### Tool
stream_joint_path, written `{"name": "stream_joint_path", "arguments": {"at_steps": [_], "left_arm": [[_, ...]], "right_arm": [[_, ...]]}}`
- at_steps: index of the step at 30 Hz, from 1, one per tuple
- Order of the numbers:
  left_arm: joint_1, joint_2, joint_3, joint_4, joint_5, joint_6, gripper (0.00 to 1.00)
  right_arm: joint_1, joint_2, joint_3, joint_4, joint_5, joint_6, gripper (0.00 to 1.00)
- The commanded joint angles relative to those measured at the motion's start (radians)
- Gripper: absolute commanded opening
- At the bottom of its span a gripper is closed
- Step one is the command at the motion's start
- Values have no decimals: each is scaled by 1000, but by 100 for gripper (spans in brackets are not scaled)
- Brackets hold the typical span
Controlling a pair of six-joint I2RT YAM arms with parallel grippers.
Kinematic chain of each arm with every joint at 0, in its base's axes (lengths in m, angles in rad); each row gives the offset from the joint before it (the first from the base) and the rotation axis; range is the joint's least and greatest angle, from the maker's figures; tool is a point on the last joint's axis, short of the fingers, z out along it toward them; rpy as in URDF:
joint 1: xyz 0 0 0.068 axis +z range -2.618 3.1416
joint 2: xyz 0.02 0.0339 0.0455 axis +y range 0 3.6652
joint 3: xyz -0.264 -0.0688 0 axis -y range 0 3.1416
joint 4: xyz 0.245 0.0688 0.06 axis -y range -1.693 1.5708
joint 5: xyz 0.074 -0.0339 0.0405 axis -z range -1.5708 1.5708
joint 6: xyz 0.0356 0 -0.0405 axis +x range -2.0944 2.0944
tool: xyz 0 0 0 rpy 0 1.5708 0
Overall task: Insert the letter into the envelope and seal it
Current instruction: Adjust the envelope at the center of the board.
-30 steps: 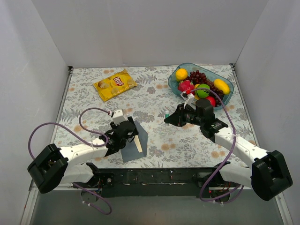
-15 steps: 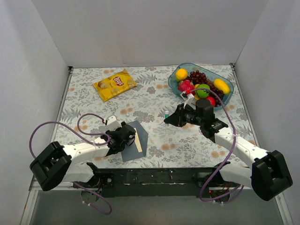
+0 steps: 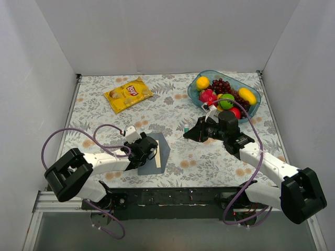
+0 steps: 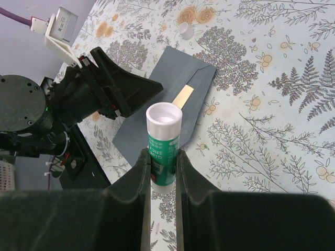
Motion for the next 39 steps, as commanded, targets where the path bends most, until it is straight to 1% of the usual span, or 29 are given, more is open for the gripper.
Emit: {"name": "stream_joint_path", "arguments": {"at_steps": [1,6,11,17,20,21,25,30,32,33,34,35,36,37,38,39], "left_arm": [[-11,74,-14,-18,154,-16,57],[-22,101,-2,-2,179,-25,57],[-27,57,12,-1,162,-8,58],[-27,86,66,-2,143,21,59],[-27,43,93,-7,126,50,65],[-27,28,103,-16,114,63,70],[-27,-40,179,-18,84,164,83],[-27,-135,239,-3,82,276,86],[-27,-176,241,37,129,334,86],[-27,-228,232,104,161,413,87],[-25,-257,219,155,197,455,87],[-25,-286,190,195,274,490,88],[-24,-355,175,265,313,516,89],[-21,-383,160,299,353,576,90],[-19,-411,149,321,428,598,91],[-16,-432,140,335,457,615,94]], "right_arm": [[0,-16,-11,43,-7,3,1],[0,-22,-12,40,-2,3,1],[0,-14,-11,46,-2,8,1],[0,-13,-5,53,-10,14,1],[0,-22,3,43,10,8,1],[0,-25,6,33,16,-3,1],[0,-34,26,10,44,-38,1],[0,-42,37,8,25,-67,1],[0,-46,35,13,4,-90,1],[0,-48,35,14,-10,-102,1],[0,-49,37,19,-54,-115,1],[0,-52,38,25,-80,-145,1],[0,-56,40,33,-112,-156,1],[0,-60,43,45,-177,-164,1],[0,-63,46,60,-201,-171,1],[0,-65,49,63,-215,-171,1]]}}
